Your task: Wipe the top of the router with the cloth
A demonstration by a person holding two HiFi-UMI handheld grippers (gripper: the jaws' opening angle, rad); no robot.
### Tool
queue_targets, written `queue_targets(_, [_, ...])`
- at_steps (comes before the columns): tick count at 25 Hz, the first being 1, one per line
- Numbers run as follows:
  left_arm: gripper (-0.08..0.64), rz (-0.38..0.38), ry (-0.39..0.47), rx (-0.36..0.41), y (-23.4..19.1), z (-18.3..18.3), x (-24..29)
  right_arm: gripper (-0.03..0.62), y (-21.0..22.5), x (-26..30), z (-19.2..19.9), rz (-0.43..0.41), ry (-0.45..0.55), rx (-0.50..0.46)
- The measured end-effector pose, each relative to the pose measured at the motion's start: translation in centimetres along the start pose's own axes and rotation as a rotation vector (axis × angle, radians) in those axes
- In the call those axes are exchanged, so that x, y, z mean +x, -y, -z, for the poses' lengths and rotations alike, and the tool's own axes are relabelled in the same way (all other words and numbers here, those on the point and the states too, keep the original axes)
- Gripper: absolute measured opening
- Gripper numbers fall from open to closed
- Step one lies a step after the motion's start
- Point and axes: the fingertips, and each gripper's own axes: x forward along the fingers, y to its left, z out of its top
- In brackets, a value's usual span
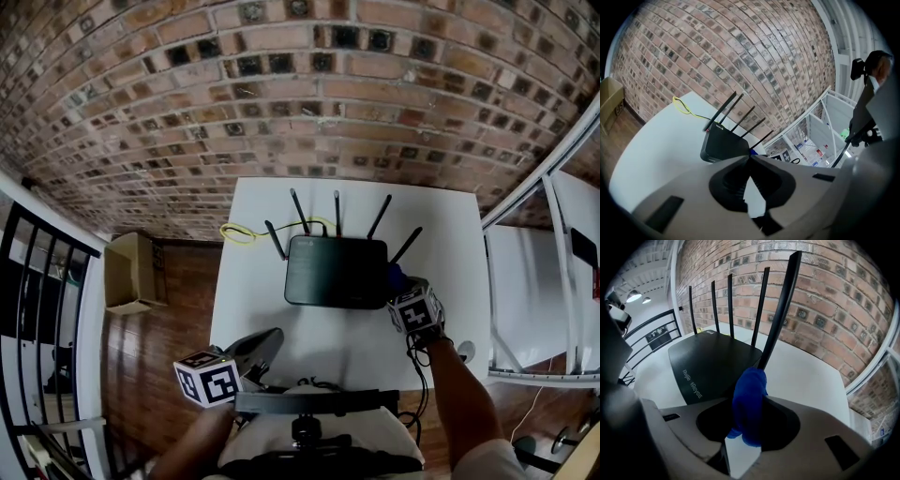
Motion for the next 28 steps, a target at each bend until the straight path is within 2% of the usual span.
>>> queue_targets(12, [0.025,0.044,-0.048,0.001,1.0,0.4,1.2,0.144,-0.8,-1.1,1.2,-0.013,0.005,-0.001])
queue_targets(17, [0.025,0.028,-0.059,0.046,-1.4,0.9,1.1,0.144,-1.4,-1.5,2.1,-0.008,0.003,0.032])
queue_targets(22, [0.025,0.081,-0.049,-0.026,0.5,-0.3,1.3,0.144,-2.9,-2.3,3.1,-0.013,0.002,0.06])
queue_targets(28, [0.025,0.101,-0.056,-0.015,-0.2,-1.1,1.1,0.144,-4.7,-3.0,3.9,0.011,-0.007,0.107])
